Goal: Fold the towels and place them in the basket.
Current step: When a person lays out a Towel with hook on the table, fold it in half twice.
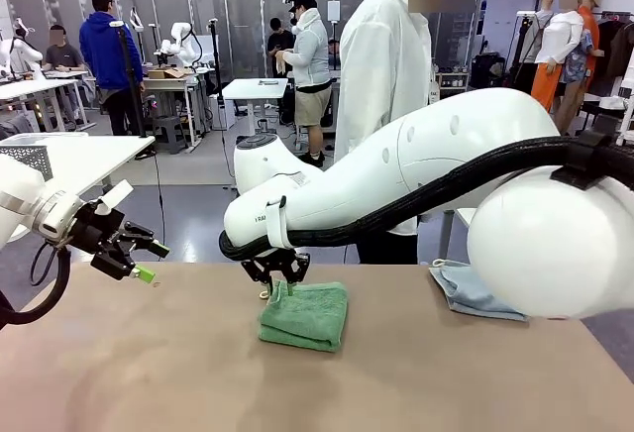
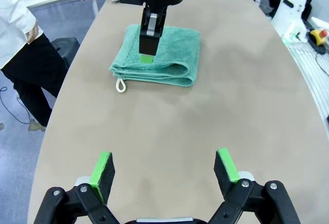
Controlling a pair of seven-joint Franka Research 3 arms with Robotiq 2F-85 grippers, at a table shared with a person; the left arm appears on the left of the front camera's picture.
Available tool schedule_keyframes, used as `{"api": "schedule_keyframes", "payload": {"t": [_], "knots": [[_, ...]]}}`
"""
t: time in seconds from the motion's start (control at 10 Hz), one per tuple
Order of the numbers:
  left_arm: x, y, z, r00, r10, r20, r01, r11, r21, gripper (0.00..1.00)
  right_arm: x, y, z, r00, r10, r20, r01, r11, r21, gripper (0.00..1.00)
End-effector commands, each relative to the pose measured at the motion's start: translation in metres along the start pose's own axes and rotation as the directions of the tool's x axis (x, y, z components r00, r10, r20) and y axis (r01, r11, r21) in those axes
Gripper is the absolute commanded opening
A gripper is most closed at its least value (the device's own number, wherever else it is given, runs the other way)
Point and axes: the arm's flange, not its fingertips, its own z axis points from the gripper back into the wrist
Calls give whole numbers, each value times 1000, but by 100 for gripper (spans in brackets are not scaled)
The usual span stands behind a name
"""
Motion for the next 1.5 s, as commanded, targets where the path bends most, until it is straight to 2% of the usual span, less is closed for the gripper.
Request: {"api": "schedule_keyframes", "payload": {"t": [0.0, 0.1, 0.2, 0.3, 0.4, 0.7, 0.9, 1.1, 1.4], "knots": [[0, 0, 0, 1000, -1, -1, 1, 1000, 2, 98, -21, -31, 18, 998, 40, -37, -38, 997, 61, 84], [0, 0, 0, 1000, -1, -1, 1, 1000, 2, 98, -30, -54, 28, 995, 84, -59, -78, 992, 101, 68], [0, 0, 0, 1000, -1, -1, 1, 1000, 2, 98, -37, -76, 37, 988, 136, -73, -124, 982, 143, 100], [0, 0, 0, 1000, -1, -1, 1, 1000, 2, 98, -45, -99, 44, 978, 184, -99, -162, 967, 196, 88], [0, 0, 0, 1000, -1, -1, 1, 1000, 2, 98, -49, -115, 45, 975, 192, -115, -160, 957, 243, 88], [0, 0, 0, 1000, -1, -1, 1, 1000, 2, 98, -45, -158, 42, 987, 95, -133, -43, 937, 348, 88], [0, 0, 0, 1000, -1, -1, 1, 1000, 2, 98, -47, -182, 38, 988, -16, -156, 72, 930, 360, 88], [0, 0, 0, 1000, -1, -1, 1, 1000, 2, 98, -48, -195, 38, 987, -99, -123, 138, 923, 360, 88], [0, 0, 0, 1000, -1, -1, 1, 1000, 2, 98, -43, -198, 34, 984, -108, -141, 152, 922, 355, 88]]}}
